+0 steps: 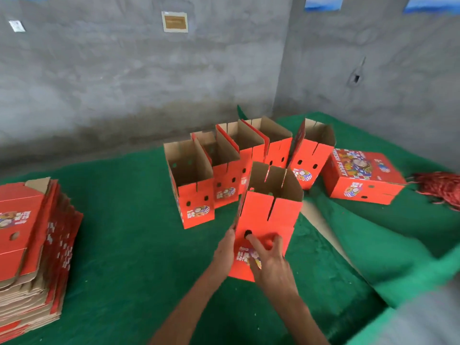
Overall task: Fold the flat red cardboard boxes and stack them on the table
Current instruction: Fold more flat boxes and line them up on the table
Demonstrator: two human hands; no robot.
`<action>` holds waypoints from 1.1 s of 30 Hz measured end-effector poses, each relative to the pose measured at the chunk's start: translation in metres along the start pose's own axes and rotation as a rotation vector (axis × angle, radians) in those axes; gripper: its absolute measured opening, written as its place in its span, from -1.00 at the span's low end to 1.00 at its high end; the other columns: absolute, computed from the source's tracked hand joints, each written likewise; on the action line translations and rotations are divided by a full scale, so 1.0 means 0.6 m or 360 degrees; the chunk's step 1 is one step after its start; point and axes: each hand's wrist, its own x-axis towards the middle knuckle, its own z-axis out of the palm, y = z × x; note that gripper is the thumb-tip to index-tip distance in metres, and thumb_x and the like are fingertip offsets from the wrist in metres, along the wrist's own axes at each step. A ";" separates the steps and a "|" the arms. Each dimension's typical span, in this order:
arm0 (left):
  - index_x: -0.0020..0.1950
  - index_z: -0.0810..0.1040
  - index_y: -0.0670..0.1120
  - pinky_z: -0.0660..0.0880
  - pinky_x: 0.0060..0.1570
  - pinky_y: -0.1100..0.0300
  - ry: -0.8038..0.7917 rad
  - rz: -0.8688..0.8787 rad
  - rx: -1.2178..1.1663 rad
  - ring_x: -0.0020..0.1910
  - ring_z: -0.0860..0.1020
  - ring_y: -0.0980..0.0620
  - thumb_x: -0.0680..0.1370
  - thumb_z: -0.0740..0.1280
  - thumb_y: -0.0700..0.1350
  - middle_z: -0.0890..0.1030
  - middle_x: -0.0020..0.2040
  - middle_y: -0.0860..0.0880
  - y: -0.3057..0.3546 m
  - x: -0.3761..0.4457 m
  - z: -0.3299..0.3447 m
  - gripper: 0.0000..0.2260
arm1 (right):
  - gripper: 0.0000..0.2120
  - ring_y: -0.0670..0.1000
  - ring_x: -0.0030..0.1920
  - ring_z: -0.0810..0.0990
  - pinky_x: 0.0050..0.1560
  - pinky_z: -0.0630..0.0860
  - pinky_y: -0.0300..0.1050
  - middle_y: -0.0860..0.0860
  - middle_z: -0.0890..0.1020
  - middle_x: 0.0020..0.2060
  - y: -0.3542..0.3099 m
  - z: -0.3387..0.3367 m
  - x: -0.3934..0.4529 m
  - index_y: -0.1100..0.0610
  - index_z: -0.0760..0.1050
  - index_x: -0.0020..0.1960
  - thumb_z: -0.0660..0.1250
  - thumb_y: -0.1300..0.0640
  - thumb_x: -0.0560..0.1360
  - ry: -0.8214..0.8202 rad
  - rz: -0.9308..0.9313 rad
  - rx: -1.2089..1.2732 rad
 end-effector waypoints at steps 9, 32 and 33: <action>0.29 0.52 0.23 0.55 0.12 0.25 -0.0358 -0.0122 -0.0245 0.02 0.64 0.33 0.75 -0.04 0.17 0.70 0.03 0.31 0.004 0.113 0.174 -0.65 | -0.33 0.27 0.50 0.34 0.37 0.49 0.10 0.23 0.02 0.52 0.179 0.042 0.050 -0.23 0.12 0.60 0.26 0.19 0.62 -0.0162 0.0420 -0.0055; 0.23 0.65 0.05 0.41 0.26 0.07 0.0006 -0.0130 -0.0566 0.10 0.65 0.12 0.72 -0.17 0.25 0.75 0.03 0.07 0.000 0.268 0.276 -0.38 | -0.60 0.23 0.41 0.38 0.32 0.49 0.08 0.20 0.21 0.43 0.287 0.064 0.201 -0.11 0.42 0.44 0.30 0.05 0.62 -0.0078 0.0250 0.0228; 0.24 0.65 0.02 0.45 0.27 0.12 0.0003 -0.0092 -0.0593 0.12 0.66 0.08 0.74 -0.17 0.22 0.75 0.05 0.03 0.000 0.263 0.270 -0.38 | -0.62 0.25 0.47 0.34 0.36 0.46 0.09 0.23 0.19 0.48 0.285 0.067 0.204 -0.10 0.44 0.42 0.30 0.08 0.62 -0.0084 0.0211 0.0269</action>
